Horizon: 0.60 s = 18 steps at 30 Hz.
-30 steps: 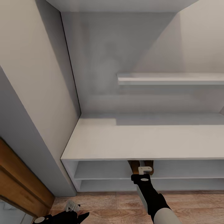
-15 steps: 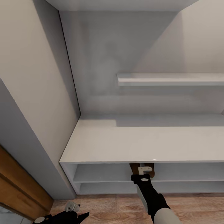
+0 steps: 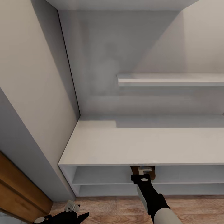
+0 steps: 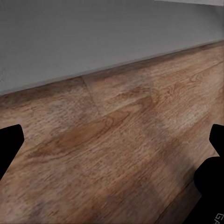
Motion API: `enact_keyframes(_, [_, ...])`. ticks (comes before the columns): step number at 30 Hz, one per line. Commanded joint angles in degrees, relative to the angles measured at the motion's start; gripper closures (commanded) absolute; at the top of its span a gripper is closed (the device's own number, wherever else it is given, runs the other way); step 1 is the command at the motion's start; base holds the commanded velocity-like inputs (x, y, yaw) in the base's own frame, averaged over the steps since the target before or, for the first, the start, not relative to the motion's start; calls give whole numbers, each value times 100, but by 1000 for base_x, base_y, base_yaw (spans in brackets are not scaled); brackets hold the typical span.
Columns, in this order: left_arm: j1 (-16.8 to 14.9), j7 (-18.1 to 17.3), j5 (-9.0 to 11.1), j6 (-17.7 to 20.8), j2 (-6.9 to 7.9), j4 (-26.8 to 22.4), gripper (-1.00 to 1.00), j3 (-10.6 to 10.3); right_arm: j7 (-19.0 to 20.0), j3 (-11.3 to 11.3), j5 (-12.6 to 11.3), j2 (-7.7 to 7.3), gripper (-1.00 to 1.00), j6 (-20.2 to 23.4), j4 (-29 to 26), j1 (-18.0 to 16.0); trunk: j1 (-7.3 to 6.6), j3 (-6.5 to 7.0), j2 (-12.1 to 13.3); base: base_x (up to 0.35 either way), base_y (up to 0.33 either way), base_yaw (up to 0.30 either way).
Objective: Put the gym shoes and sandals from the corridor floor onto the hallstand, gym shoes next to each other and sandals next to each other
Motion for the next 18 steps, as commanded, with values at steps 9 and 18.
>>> enact_keyframes(9, [1, -21, -61, -48, -3, 2, -100, 43, 4, -23, 45, 7, -100, 39, -9, -2, -1, -5, -2, 0, 0, 0])
enact_keyframes(18, [4, -21, -56, -55, 3, 2, -100, 43, 5, -23, 45, 7, -100, 39, -2, -2, -1, -5, -2, -20, -5, 0])
